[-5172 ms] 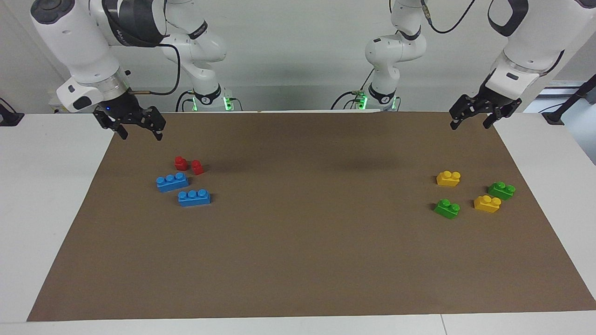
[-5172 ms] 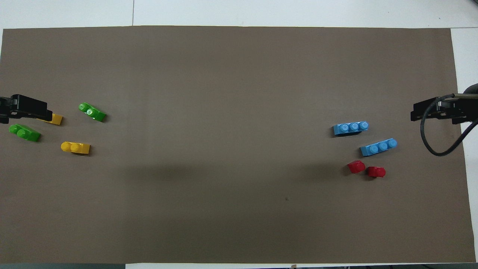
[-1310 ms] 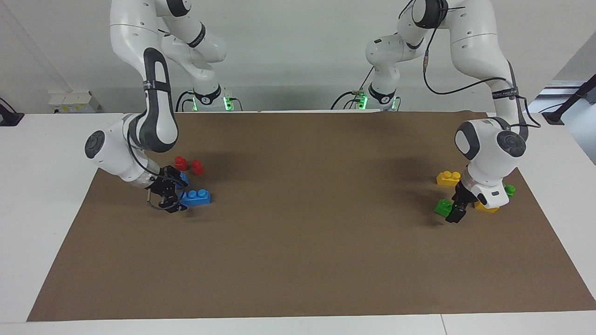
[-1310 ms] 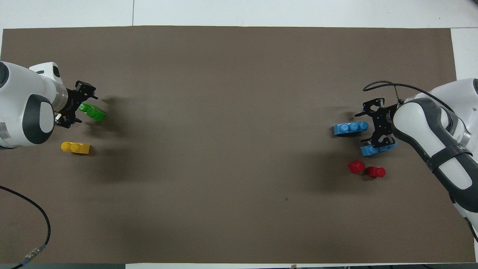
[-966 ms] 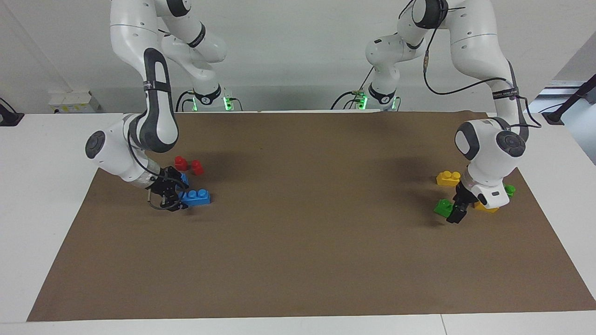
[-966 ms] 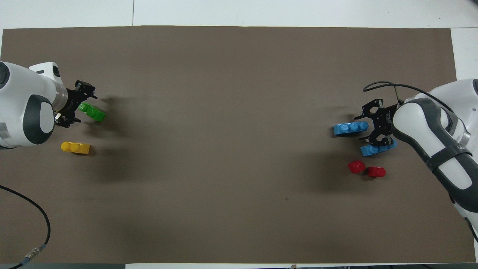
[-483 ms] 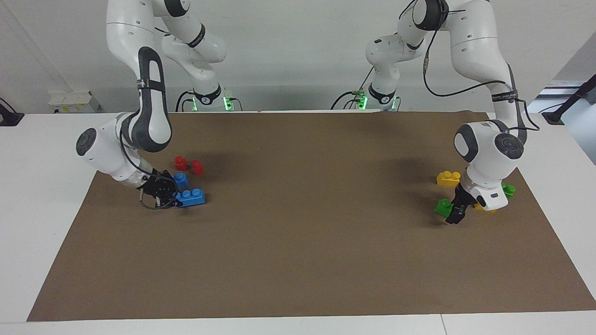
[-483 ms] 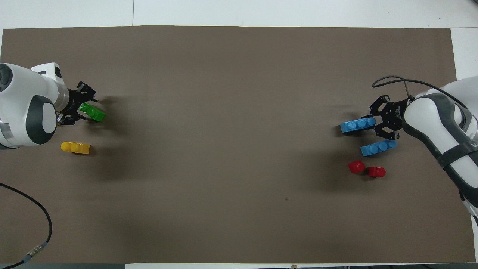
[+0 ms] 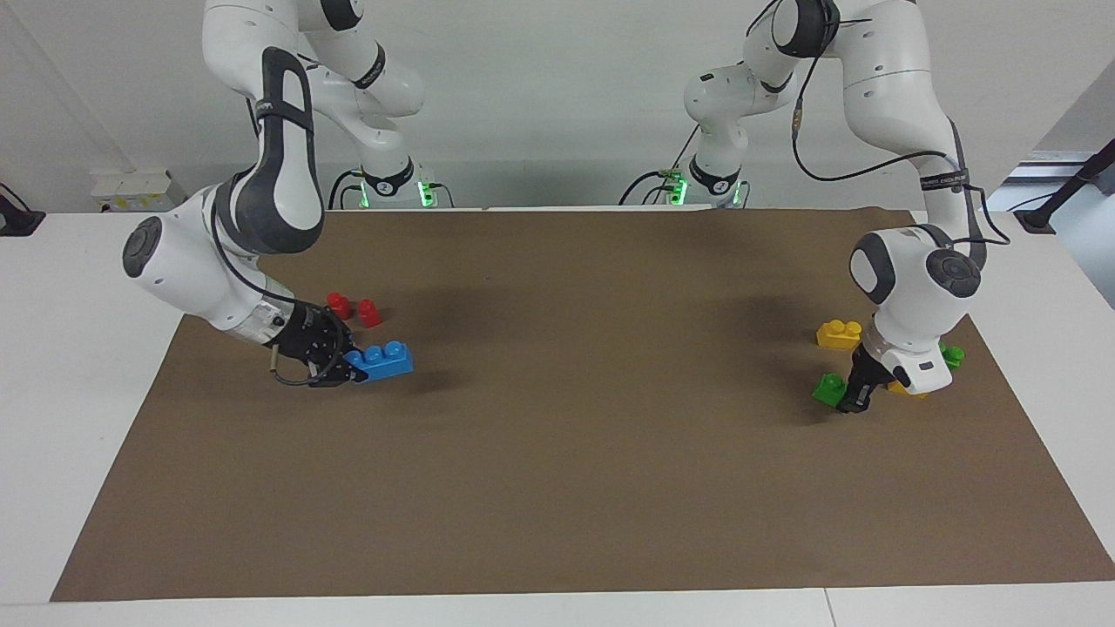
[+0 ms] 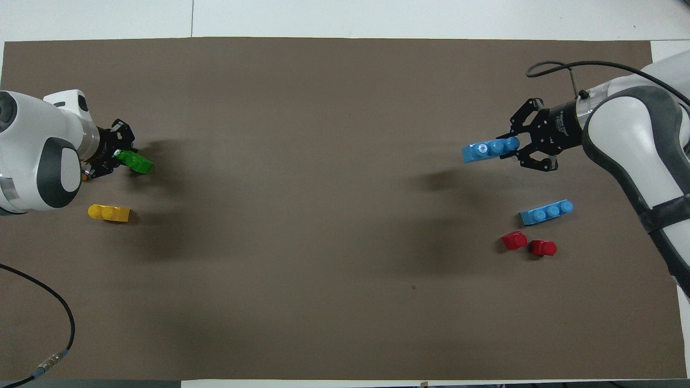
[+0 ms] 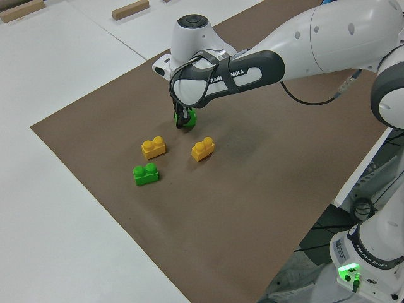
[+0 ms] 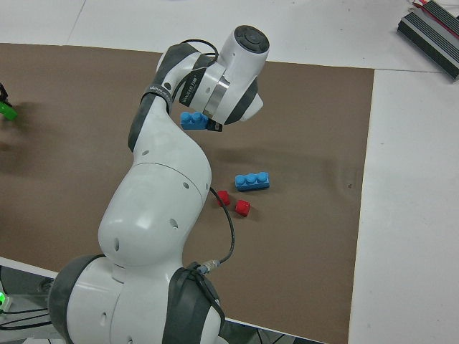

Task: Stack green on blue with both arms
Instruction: 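Lift the green brick with the left gripper while the right gripper carries blue inward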

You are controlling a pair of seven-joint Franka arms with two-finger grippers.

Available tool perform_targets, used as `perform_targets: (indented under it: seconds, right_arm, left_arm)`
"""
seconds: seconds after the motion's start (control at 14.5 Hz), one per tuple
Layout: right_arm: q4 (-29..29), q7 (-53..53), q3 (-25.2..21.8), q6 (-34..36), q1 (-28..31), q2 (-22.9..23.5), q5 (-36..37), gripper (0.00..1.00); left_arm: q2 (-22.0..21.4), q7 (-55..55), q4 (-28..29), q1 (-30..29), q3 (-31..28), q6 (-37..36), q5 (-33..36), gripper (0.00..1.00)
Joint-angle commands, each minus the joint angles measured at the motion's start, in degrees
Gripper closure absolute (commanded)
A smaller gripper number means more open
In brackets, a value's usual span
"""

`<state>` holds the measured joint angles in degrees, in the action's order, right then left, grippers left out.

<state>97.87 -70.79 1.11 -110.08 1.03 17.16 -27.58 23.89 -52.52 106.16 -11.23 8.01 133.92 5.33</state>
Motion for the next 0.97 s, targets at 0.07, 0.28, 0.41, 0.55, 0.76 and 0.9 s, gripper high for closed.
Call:
perform_targets:
  seconds: [0.07, 0.28, 0.41, 0.55, 0.76, 0.9]
  right_arm:
    - [-3.39, -13.37, -0.06, -1.78, -8.56, 1.73, -1.07, 1.0]
    - [-2.95, -24.7, -0.06, -6.09, -16.21, 1.64, -1.07, 1.0]
    - [-0.51, -29.91, -0.15, -11.18, -20.96, 1.12, -0.72, 1.0]
    - [2.66, -29.93, -0.06, -15.49, -22.74, 0.42, -0.54, 1.0]
    - [7.32, -30.54, -0.06, -20.51, -27.3, -0.29, -0.63, 1.0]
    - [10.22, -33.25, -0.06, -26.03, -30.46, 0.15, -0.63, 1.0]
  left_arm:
    - [0.19, -1.0, -2.79, 0.94, -0.01, -4.16, 1.18, 1.0]
    - [-3.31, -2.67, -3.25, 1.47, 0.26, -9.1, 1.0, 1.0]
    - [-6.21, -5.12, -3.16, 2.17, 0.52, -12.79, 0.83, 1.0]
    - [-9.11, -10.03, -2.89, 3.66, 0.61, -15.6, 0.65, 1.0]
    - [-12.8, -20.13, -2.89, 7.79, 0.61, -19.65, 0.56, 1.0]
    - [-15.27, -25.85, -2.45, 10.43, 0.61, -21.58, 0.56, 1.0]
